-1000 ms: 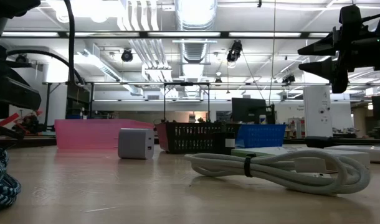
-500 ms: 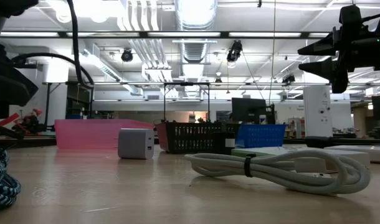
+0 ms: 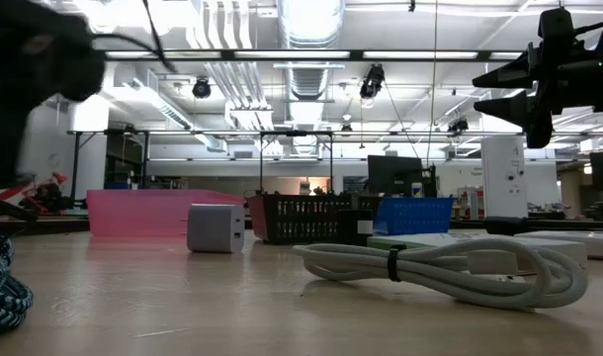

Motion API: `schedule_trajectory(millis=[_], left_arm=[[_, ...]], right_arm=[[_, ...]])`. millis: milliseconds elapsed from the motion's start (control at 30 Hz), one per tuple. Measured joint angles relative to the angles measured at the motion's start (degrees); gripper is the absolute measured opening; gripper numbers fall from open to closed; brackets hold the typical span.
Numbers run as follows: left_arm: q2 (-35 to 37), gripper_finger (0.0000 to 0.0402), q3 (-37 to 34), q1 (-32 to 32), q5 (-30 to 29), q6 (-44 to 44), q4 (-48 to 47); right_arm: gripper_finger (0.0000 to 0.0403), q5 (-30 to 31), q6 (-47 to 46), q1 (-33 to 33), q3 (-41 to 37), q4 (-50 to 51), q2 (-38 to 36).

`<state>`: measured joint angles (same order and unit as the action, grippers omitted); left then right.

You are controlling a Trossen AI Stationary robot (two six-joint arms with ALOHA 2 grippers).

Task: Pick and place items into bin
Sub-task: Put the blue charger cable into the pink bin

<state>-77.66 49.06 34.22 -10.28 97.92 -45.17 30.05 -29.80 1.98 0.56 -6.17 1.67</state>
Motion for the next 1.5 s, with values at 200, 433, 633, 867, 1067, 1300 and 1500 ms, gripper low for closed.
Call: schedule_trajectory(millis=[200,433,633,867,1067,1300,1500], left_arm=[[7.3,0.0,0.1,-4.2,-21.3,-8.2,3.1],[13.8,0.0,0.1,-12.7,-34.9,-26.8,11.3],[16.3,0.0,0.1,-22.4,-33.8,-49.2,21.8],[16.5,0.0,0.1,-37.0,-20.8,-66.6,24.3],[14.8,0.0,0.1,-48.3,-8.6,-79.1,24.1],[12.0,0.0,0.1,-60.7,-0.1,-91.0,24.2],[5.7,0.0,0.6,-69.9,4.7,-101.1,23.6]], right_arm=[[0.0192,0.0,0.0,0.0,0.0,0.0,0.0],[0.0192,0.0,0.0,0.0,0.0,0.0,0.0],[0.0192,0.0,0.0,0.0,0.0,0.0,0.0],[0.0192,0.0,0.0,0.0,0.0,0.0,0.0],[0.0192,0.0,-0.1,0.0,0.0,0.0,0.0],[0.0192,0.0,-0.2,0.0,0.0,0.0,0.0],[0.0192,0.0,-0.2,0.0,0.0,0.0,0.0]])
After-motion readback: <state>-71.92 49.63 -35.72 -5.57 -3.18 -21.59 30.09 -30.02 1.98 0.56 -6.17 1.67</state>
